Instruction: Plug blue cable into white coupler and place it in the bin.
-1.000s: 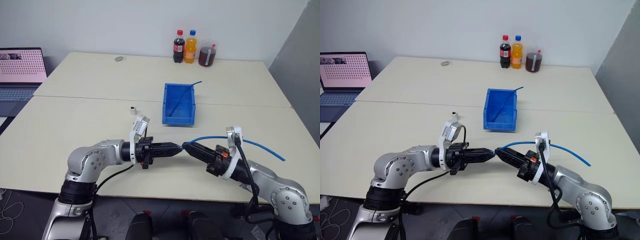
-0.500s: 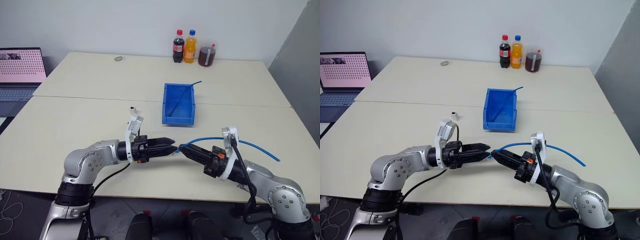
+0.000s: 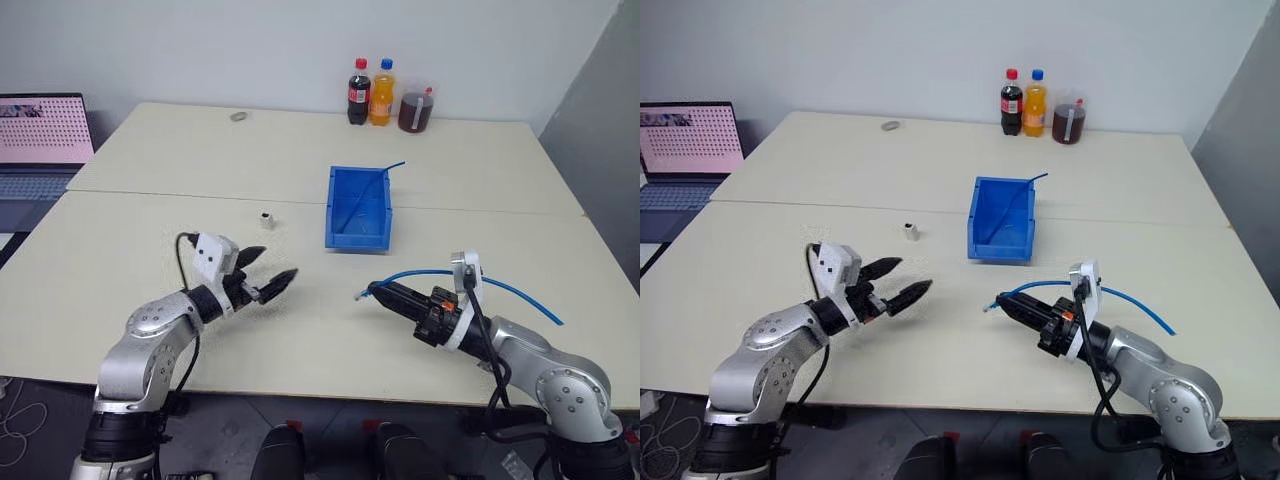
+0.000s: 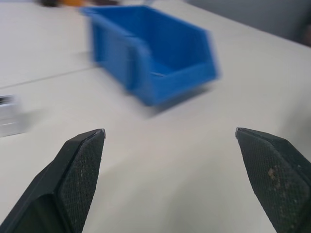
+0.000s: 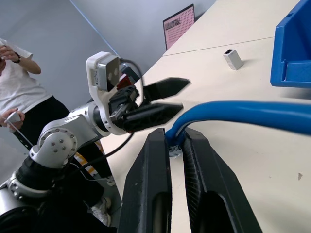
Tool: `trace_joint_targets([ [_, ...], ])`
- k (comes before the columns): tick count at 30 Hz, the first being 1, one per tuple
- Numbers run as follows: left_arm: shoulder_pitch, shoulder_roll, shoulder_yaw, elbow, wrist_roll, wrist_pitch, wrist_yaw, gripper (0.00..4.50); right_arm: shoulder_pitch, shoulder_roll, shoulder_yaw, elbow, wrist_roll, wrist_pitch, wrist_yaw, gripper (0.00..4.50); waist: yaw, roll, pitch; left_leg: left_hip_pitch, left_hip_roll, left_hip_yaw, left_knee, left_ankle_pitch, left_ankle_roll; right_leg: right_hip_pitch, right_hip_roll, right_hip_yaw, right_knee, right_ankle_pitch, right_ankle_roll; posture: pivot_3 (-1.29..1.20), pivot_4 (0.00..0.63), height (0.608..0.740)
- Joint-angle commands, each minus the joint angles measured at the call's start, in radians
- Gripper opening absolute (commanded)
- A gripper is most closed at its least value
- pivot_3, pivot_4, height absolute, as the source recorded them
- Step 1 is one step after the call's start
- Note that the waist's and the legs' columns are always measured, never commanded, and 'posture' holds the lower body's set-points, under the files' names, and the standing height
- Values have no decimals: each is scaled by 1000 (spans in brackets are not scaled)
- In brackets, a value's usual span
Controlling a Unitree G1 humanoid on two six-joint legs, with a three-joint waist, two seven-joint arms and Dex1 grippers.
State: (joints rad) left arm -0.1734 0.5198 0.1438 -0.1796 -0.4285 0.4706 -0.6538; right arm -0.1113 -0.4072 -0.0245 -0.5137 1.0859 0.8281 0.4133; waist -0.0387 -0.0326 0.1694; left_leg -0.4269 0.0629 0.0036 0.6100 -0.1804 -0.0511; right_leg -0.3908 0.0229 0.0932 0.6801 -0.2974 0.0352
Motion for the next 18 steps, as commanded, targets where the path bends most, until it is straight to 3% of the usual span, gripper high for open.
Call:
trace_joint_targets([
  [1, -62, 1, 20, 100, 33, 22, 58, 4500, -43, 12, -8, 16, -15, -25, 13, 76, 1, 0, 0, 0, 0, 0, 0, 0, 0, 0, 0, 0, 0, 0, 0, 0, 150, 740],
  [9, -373, -15, -54, 513, 155, -17, 93, 4500, -81, 13, -4, 35, -44, -24, 18, 72, 8, -2, 1, -1, -1, 0, 0, 0, 0, 0, 1, -4, 0, 1, 1, 0, 150, 740],
  [18, -615, -38, -127, 890, 272, -160, 51, 4500, -66, 22, -12, 15, -47, -26, -5, 72, 7, -2, 1, -6, 0, 0, 0, 0, 0, -6, 2, -5, 1, 2, -1, 0, 150, 740],
])
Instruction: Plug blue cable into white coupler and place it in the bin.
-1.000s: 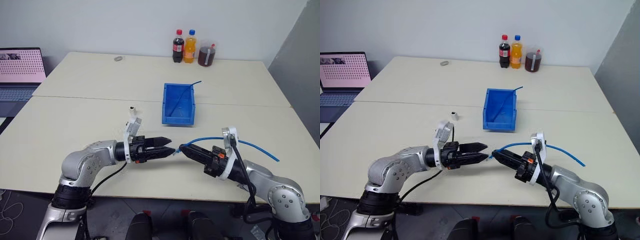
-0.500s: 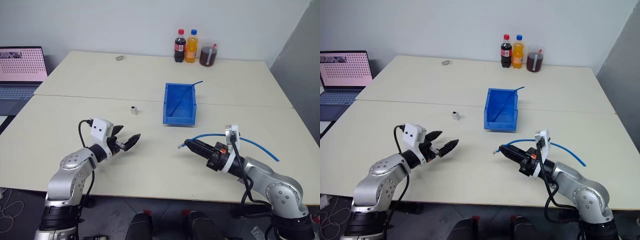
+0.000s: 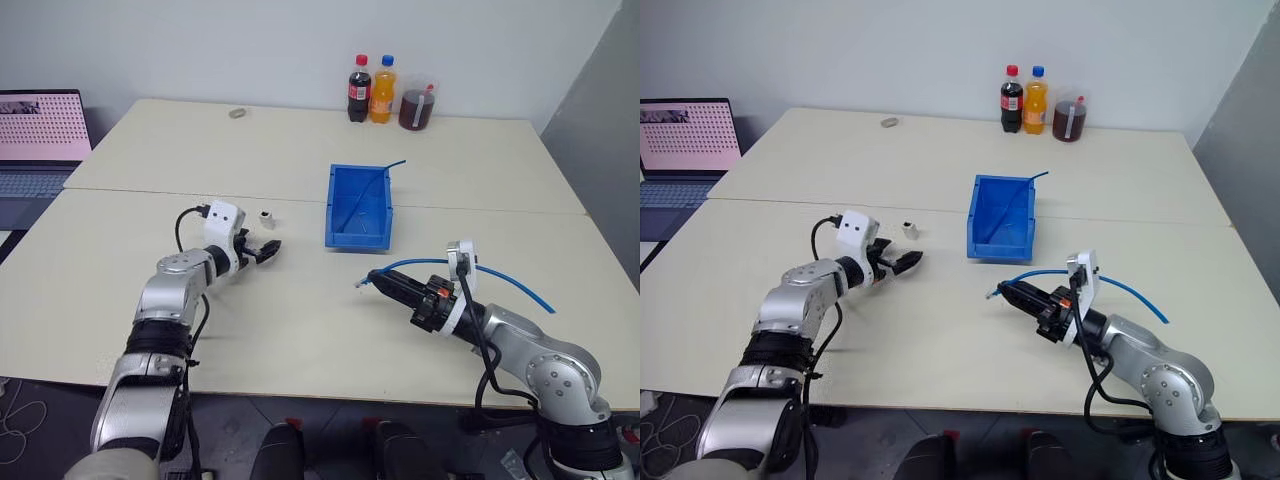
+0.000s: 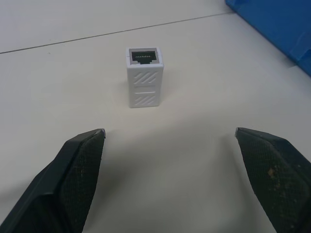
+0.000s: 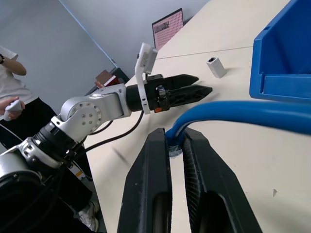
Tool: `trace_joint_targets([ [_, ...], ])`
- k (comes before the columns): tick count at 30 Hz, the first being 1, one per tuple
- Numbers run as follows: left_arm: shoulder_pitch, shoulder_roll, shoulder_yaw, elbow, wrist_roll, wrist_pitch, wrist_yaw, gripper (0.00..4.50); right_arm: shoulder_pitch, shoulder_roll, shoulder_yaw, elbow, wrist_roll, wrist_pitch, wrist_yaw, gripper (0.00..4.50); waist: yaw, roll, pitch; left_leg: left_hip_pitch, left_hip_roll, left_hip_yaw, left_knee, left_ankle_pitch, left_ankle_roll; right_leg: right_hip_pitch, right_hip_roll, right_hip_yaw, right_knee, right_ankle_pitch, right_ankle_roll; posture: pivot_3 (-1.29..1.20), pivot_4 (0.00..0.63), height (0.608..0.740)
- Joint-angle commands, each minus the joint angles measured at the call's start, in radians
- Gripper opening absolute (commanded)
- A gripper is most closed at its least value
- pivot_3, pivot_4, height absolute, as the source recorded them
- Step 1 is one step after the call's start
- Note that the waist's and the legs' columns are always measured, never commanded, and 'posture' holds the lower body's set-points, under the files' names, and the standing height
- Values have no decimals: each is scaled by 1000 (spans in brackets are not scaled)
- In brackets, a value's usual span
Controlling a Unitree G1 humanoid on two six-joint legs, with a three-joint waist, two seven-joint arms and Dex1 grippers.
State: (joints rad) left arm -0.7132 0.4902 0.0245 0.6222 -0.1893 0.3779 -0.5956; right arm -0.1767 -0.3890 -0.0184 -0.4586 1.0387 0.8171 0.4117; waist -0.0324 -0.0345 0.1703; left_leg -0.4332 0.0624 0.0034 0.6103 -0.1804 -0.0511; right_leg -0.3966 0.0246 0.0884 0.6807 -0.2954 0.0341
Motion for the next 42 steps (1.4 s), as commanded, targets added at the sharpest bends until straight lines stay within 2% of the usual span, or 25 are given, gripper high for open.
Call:
trace_joint_targets([
  [1, -100, -16, -8, 127, 43, -88, -8, 4500, -1, 4, -18, -42, 0, -15, -5, 72, 1, 0, 0, 0, 0, 0, 0, 0, 0, 0, 0, 0, 0, 0, 0, 0, 150, 740],
  [8, -220, -58, -14, 340, 95, -194, -3, 4500, -3, 5, -18, -46, -3, -14, -12, 72, 0, 0, 0, -1, 0, 0, 0, 0, 0, 0, 0, 0, 0, 0, 1, 0, 150, 740],
  [18, -320, -78, -2, 518, 140, -267, 52, 4500, -6, 2, -13, -49, 0, -10, -18, 72, 1, 0, 0, -1, 0, 0, 0, 0, 0, 0, 0, 0, 0, 0, 1, 0, 150, 740],
  [21, -328, -84, 0, 541, 147, -272, 61, 4042, -8, 2, -13, -48, 0, -9, -19, 72, 0, 0, 0, -1, 0, 0, 0, 0, 0, 0, 0, 0, 0, 0, 0, 0, 150, 740],
  [36, -326, -93, 11, 585, 167, -288, 85, 877, -12, 15, -25, -41, 10, -12, -36, 71, 0, 0, 0, -1, 0, 0, 0, 0, 0, 0, 0, 0, 1, 0, 0, 0, 150, 740],
  [42, -266, -84, 17, 517, 149, -296, 4, 792, 0, 16, -52, -48, 27, -15, -46, 71, 0, 0, 0, -1, 0, 0, 0, 0, 0, 0, 0, 0, 1, 1, -1, 0, 150, 740],
])
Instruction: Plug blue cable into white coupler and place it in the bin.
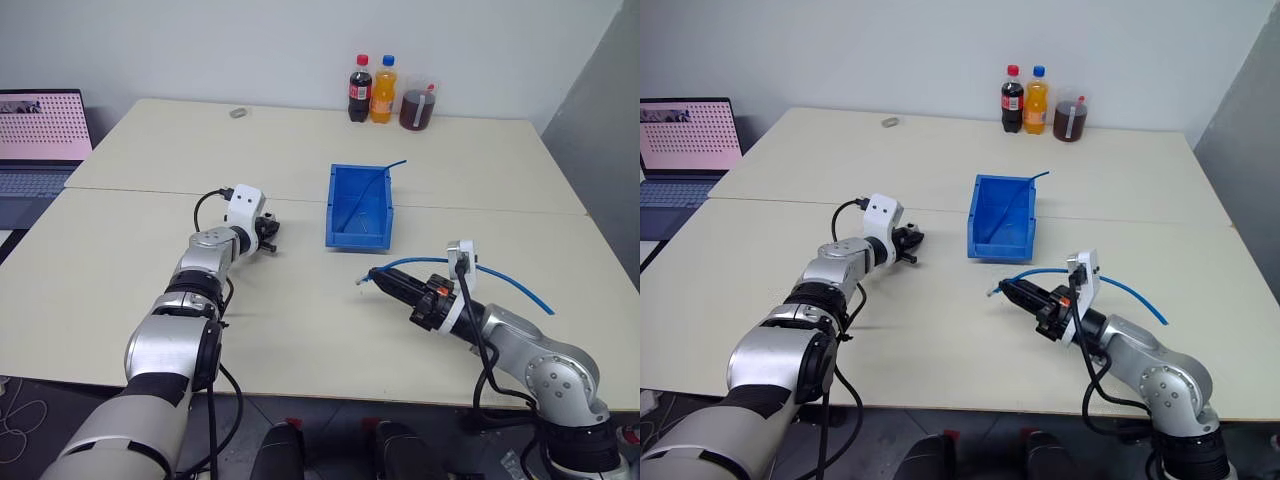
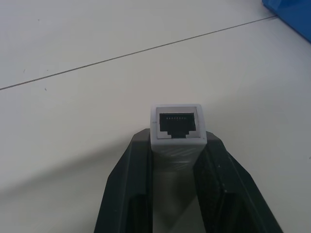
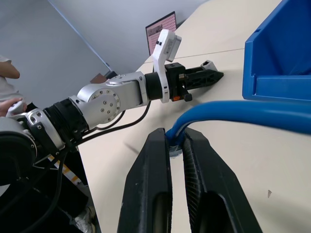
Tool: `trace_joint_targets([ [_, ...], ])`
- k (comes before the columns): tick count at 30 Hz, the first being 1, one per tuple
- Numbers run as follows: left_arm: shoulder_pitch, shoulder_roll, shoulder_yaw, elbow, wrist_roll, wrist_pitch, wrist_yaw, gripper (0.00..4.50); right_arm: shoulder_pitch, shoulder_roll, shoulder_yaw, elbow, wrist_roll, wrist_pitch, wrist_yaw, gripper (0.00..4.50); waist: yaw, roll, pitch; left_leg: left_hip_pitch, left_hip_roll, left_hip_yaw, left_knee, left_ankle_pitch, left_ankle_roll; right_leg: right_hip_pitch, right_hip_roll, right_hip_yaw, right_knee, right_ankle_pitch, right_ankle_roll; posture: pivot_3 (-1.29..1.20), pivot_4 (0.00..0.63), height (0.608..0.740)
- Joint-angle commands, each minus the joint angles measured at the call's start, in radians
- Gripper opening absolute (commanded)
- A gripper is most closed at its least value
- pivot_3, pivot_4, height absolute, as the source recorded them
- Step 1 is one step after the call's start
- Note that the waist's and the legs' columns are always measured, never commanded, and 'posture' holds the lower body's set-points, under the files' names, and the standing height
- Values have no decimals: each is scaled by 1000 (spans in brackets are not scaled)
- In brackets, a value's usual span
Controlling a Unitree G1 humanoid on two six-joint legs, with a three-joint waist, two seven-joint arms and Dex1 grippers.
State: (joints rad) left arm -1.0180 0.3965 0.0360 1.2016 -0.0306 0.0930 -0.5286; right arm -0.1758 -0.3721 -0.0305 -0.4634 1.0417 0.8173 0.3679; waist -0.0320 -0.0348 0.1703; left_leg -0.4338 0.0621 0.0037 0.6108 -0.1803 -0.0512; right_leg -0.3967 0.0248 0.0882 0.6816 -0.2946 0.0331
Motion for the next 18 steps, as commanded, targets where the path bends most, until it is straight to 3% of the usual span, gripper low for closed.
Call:
trace_joint_targets([
  [1, 63, 12, 0, -106, -17, -11, -107, 792, 5, -9, -42, -52, 17, -17, 2, 71, 0, 0, 0, 0, 0, 0, 0, 0, 0, 0, 0, 0, 0, 0, 0, 0, 150, 740],
  [11, 389, 91, -161, -828, -130, 148, -602, 792, 88, -158, -23, -181, -121, -56, 90, 70, 0, 1, 0, 0, 0, 0, 0, 0, 0, 0, -1, 0, 1, 1, -2, 0, 150, 740],
  [18, 442, 108, -297, -981, -133, 164, -776, 792, 118, -253, 30, -218, -254, -118, 185, 60, 0, 1, 0, 2, 0, -1, 2, 0, 0, 3, 0, 0, 1, 0, 1, 0, 150, 740],
])
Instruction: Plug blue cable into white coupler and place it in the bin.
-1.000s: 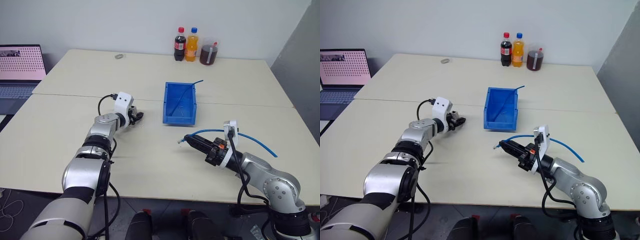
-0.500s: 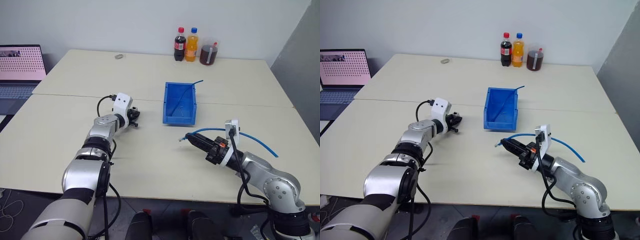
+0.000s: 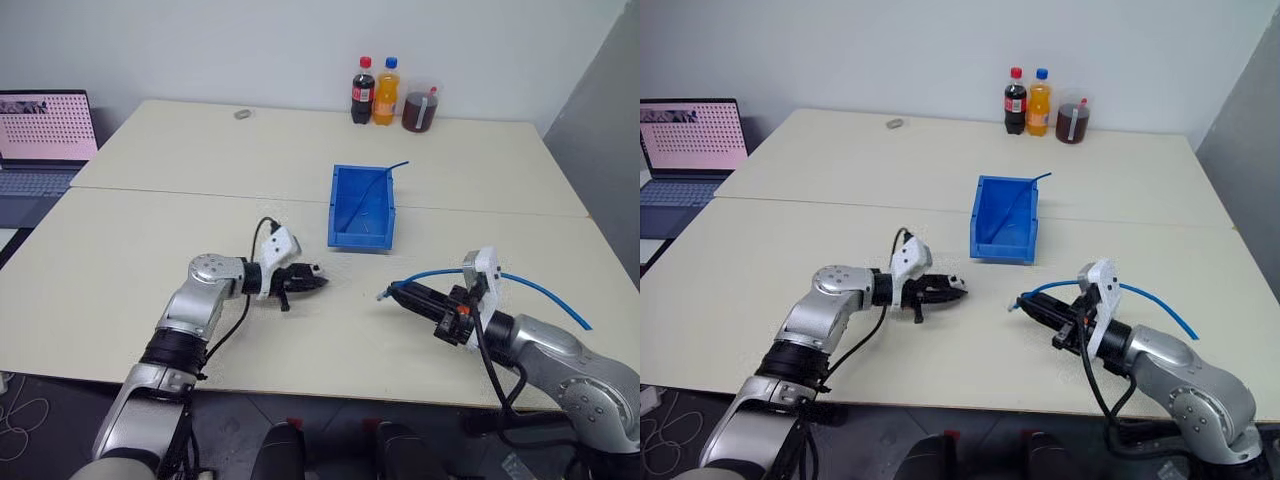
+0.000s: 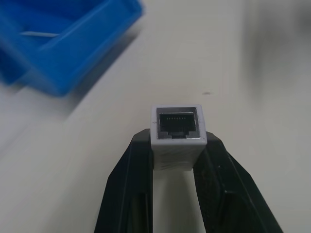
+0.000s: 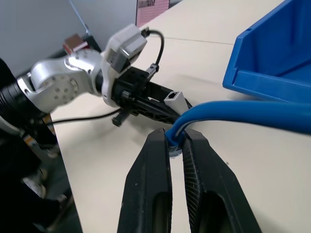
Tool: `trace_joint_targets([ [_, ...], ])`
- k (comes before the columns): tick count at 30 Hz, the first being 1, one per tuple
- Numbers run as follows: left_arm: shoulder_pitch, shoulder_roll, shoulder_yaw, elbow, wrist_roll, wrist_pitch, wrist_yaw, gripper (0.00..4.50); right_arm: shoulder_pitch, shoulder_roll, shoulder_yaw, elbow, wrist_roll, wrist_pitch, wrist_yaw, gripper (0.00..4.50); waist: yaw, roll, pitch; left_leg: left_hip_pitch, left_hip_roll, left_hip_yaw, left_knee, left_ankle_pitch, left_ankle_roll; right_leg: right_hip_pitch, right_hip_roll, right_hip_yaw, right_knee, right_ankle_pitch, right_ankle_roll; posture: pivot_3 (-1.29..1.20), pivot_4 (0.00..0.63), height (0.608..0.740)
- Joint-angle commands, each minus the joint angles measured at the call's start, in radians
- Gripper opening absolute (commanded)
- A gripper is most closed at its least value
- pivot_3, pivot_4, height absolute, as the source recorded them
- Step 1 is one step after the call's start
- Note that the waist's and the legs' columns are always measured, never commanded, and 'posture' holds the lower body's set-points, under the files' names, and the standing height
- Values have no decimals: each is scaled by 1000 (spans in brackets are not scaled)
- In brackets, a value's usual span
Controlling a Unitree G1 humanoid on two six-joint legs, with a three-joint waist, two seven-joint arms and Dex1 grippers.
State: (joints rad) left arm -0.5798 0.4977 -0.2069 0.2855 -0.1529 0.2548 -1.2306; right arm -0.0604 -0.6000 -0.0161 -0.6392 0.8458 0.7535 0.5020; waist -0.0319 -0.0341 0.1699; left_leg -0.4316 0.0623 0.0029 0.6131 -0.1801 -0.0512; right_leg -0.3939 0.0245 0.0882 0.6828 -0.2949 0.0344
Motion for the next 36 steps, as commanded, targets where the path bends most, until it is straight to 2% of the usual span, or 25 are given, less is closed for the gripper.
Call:
trace_joint_targets([
  [1, 2, 9, -73, -65, -5, -6, -94, 792, 2, -30, 26, -37, -78, -68, 61, 60, 0, 0, 0, 0, 0, 0, 0, 0, 0, 0, 0, 0, 0, 0, 0, 0, 150, 740],
  [10, -35, -4, -150, 34, 45, -68, -143, 792, -72, -63, 151, 53, -307, -190, 156, 58, -2, 0, 0, 0, 0, 0, 1, 0, 0, 0, 1, 0, 0, -1, 1, 0, 150, 740],
  [17, -55, -17, -179, 77, 81, -111, -157, 792, -292, 5, 313, 133, -441, -136, 149, 57, 0, 0, 0, 0, 1, 0, 2, 0, 0, 0, 2, 0, 0, 0, 1, 0, 150, 740],
  [19, -61, -20, -187, 85, 91, -118, -159, 792, -366, 41, 353, 162, -463, -109, 147, 57, -2, 0, 0, 0, 1, 0, 2, 0, 0, 0, 2, 0, 0, 0, 0, 0, 150, 740],
  [24, -69, -25, -202, 95, 112, -132, -164, 792, -439, 62, 411, 205, -505, -73, 182, 57, 5, 0, 0, -1, 1, -1, 2, 0, 0, -1, 2, 0, 0, 1, -1, 0, 150, 740],
  [36, -54, -25, -207, 85, 125, -138, -156, 792, -448, 46, 415, 194, -517, -3, 239, 56, 3, 0, 0, -1, 0, 0, 2, 0, 0, 0, 1, 0, 0, 1, -2, 0, 150, 740],
])
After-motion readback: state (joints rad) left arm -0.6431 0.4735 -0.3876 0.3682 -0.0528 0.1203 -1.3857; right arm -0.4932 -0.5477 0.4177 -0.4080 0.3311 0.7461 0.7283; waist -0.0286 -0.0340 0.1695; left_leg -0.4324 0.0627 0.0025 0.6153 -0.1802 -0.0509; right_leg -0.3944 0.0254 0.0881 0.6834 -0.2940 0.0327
